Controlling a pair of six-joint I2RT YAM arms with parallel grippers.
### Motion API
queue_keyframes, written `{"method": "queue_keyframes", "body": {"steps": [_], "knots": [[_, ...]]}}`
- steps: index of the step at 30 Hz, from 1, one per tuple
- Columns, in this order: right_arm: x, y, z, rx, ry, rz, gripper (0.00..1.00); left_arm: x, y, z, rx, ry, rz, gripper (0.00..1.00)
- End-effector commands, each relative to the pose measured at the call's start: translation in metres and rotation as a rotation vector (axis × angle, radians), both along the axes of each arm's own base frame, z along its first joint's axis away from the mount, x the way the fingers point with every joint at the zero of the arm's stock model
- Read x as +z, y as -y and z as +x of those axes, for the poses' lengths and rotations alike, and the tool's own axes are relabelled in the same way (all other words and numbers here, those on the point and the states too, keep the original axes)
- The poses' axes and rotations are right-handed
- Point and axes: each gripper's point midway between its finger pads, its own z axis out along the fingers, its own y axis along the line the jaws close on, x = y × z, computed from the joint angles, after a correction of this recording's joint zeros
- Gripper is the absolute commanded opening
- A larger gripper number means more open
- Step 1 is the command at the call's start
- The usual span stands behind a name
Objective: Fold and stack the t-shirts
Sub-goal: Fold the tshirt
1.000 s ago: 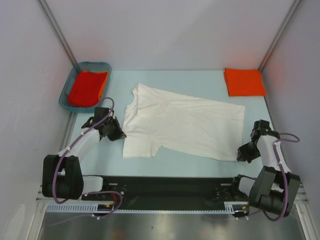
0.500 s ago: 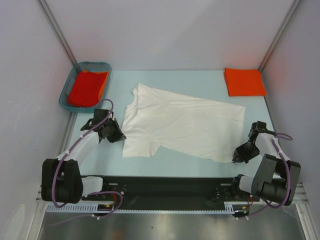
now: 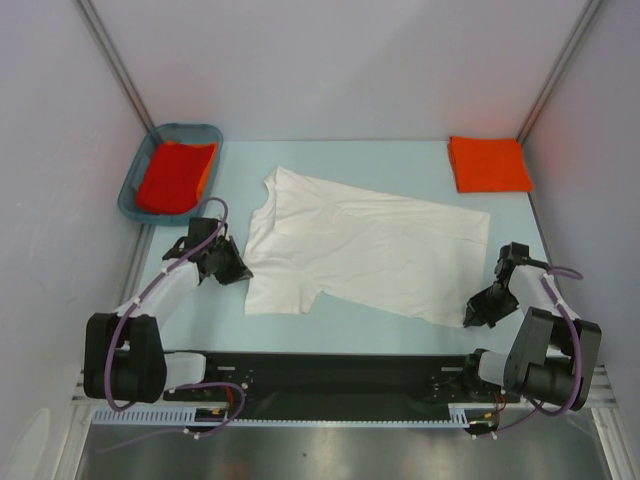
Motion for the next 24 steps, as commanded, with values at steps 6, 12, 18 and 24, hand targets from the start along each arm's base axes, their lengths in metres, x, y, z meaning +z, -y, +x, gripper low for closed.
{"method": "queue_keyframes", "body": {"steps": [6, 12, 18, 24], "knots": [[0.014, 0.004, -0.004, -0.018, -0.005, -0.034, 0.0, 0.01, -0.002, 0.014, 0.01, 0.041, -0.002, 0.0], [0.032, 0.004, -0.008, -0.009, 0.019, -0.042, 0.0, 0.023, -0.007, 0.013, 0.041, 0.065, 0.014, 0.0], [0.042, 0.011, -0.012, 0.014, -0.015, -0.073, 0.0, 0.036, -0.011, 0.007, 0.078, 0.092, 0.011, 0.0], [0.047, 0.008, -0.009, 0.017, 0.027, -0.03, 0.0, 0.045, -0.008, 0.004, 0.072, 0.114, -0.006, 0.0]]}}
